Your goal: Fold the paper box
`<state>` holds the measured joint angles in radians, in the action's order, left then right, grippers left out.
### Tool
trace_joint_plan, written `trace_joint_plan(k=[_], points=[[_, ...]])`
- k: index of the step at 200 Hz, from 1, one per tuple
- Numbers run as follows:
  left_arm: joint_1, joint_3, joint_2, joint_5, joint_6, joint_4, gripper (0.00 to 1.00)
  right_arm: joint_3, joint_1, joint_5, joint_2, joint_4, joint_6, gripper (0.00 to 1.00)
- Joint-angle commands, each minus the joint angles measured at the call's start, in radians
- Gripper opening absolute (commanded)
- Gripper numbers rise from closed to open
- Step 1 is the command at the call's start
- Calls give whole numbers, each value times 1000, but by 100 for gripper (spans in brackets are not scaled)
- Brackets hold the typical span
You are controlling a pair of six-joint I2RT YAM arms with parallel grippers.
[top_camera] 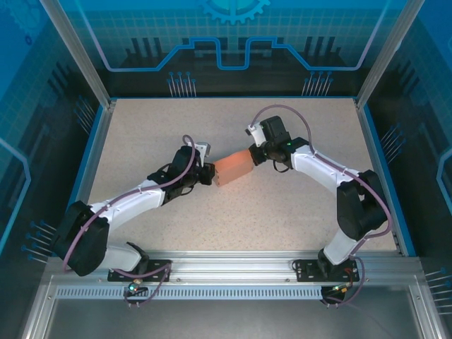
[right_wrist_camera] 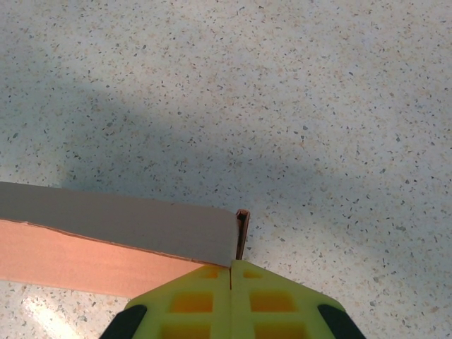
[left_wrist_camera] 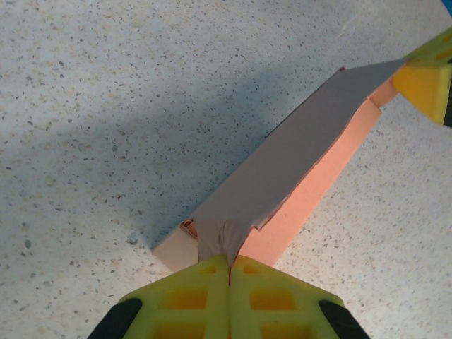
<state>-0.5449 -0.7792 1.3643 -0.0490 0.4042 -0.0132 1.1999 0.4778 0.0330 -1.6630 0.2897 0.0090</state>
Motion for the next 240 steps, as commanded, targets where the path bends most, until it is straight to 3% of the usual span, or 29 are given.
trace_joint_plan(k=[1,77,240], points=[[2,15,-14,48,130,-97,7,-29,24,-7,14,6,22,4],[-1,82,20,71,305,-264,6,-37,31,-5,24,-3,28,4],[-27,116,84,1,324,-349,7,-43,44,5,22,-4,31,4]])
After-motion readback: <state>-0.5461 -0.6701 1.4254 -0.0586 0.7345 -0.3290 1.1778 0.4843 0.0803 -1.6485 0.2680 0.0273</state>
